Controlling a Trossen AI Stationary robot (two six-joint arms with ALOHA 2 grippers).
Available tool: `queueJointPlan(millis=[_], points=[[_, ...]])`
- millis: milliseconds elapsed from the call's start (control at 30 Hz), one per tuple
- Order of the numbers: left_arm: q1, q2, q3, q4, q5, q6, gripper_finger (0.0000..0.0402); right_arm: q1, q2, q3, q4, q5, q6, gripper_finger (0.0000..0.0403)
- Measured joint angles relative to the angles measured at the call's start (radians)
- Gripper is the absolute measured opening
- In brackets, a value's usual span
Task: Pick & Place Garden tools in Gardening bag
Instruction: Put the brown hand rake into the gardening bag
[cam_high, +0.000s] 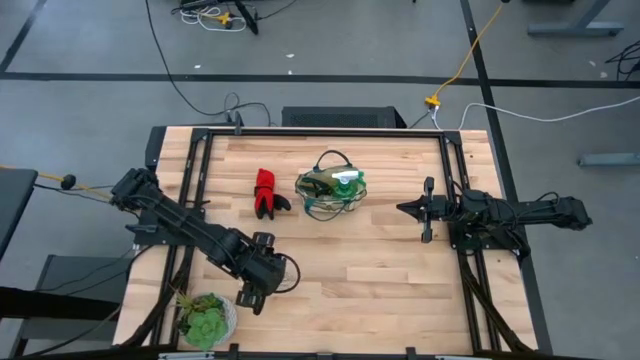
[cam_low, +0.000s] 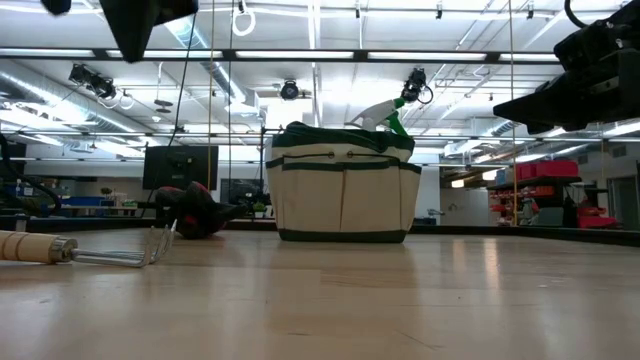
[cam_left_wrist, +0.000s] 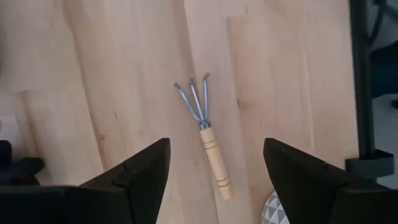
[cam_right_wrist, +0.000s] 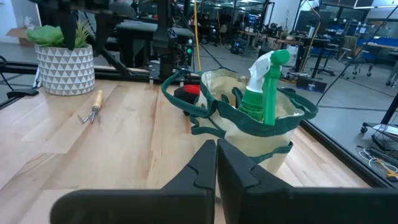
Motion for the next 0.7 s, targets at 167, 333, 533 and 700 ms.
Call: queueJointPlan(millis=[167,333,533,700], points=[[0.000,0.055,-0.001,0.000,0.001,-0.001,0.0268,0.000,0.000,0.000,0.001,0.000,0.000,0.0016],[0.000,0.095,-0.001,0.000,0.002,0.005,0.0268,0.000,0.000,0.000,0.001,0.000,0.000,0.0016],[0.000,0.104,-0.057,0.027,0.006,0.012,0.0268,0.000,0.000,0.000,0.000,0.000,0.000,0.0016],[-0.004,0.105,-0.146,0.067,0.030,0.007,0.0268,0.000,0.000,0.000,0.001,0.000,0.000,0.0016]])
